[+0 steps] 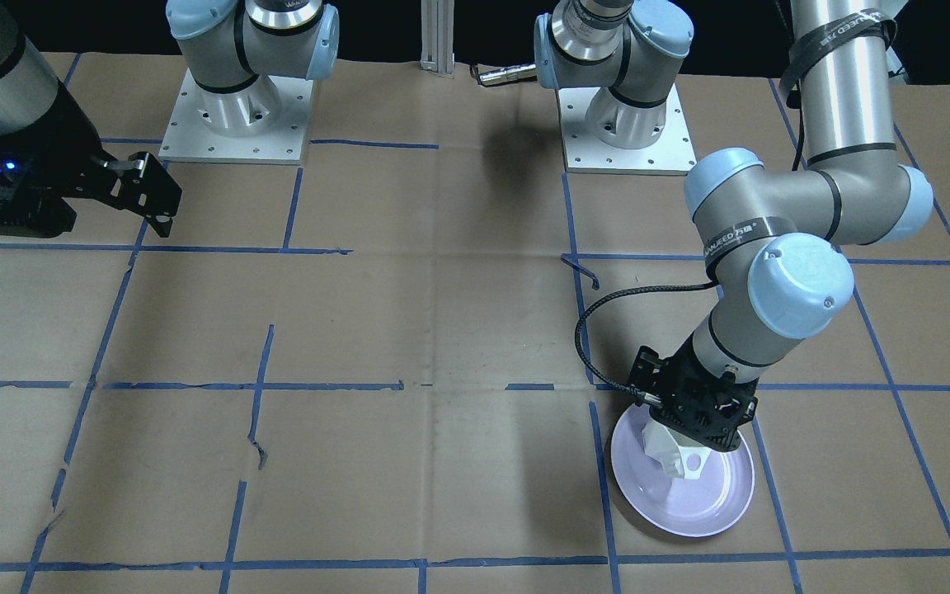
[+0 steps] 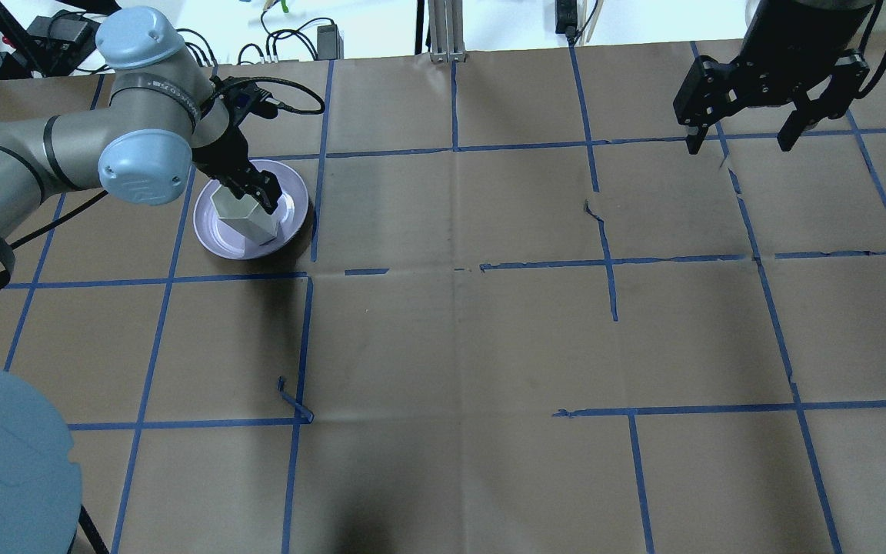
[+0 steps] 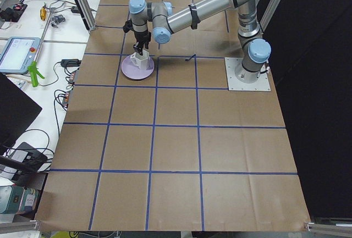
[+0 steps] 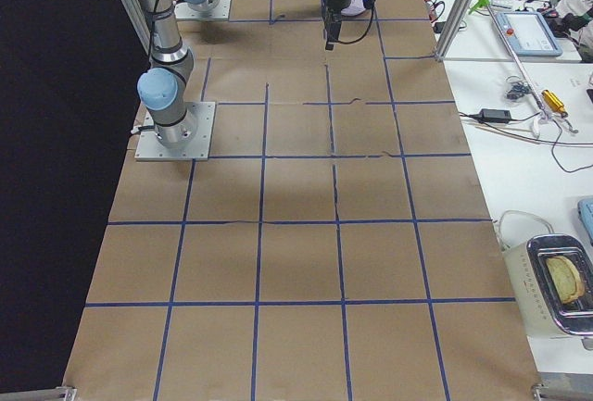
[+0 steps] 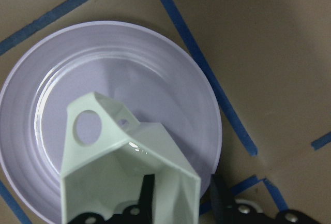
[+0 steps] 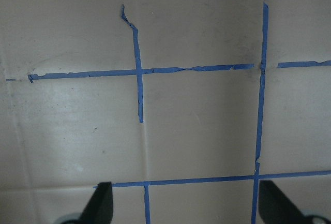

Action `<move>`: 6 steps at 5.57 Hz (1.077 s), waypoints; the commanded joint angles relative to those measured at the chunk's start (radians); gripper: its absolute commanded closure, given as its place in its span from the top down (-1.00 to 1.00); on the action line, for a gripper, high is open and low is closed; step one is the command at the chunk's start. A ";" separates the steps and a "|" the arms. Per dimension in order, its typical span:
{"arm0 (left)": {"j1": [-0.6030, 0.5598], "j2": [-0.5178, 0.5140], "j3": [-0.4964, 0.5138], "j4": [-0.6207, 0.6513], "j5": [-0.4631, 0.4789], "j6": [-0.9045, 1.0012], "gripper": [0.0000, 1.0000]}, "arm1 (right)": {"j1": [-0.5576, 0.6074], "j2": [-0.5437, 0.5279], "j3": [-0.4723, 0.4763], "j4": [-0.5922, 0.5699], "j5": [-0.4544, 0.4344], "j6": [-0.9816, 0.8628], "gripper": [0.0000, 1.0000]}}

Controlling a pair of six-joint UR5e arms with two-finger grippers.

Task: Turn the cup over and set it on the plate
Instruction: 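Turn the mug upright and lower it onto the lavender plate, then open the left gripper and raise it away from the mug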

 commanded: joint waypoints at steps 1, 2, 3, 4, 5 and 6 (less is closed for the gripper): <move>-0.023 0.108 0.064 -0.187 -0.005 -0.209 0.91 | 0.000 0.000 0.000 0.000 0.000 0.000 1.00; -0.069 0.167 0.145 -0.374 -0.001 -0.283 0.91 | 0.000 0.000 0.000 0.000 0.000 0.000 1.00; -0.104 0.225 0.187 -0.468 -0.001 -0.350 0.96 | 0.000 0.000 0.000 -0.002 0.000 0.000 1.00; -0.112 0.277 0.189 -0.505 -0.005 -0.396 0.96 | 0.000 0.000 0.000 0.000 0.000 0.000 1.00; -0.111 0.312 0.187 -0.515 -0.001 -0.397 0.97 | 0.000 0.000 0.000 0.000 0.000 0.000 1.00; -0.112 0.316 0.168 -0.503 0.001 -0.398 0.97 | 0.000 0.000 0.000 0.000 0.000 0.000 1.00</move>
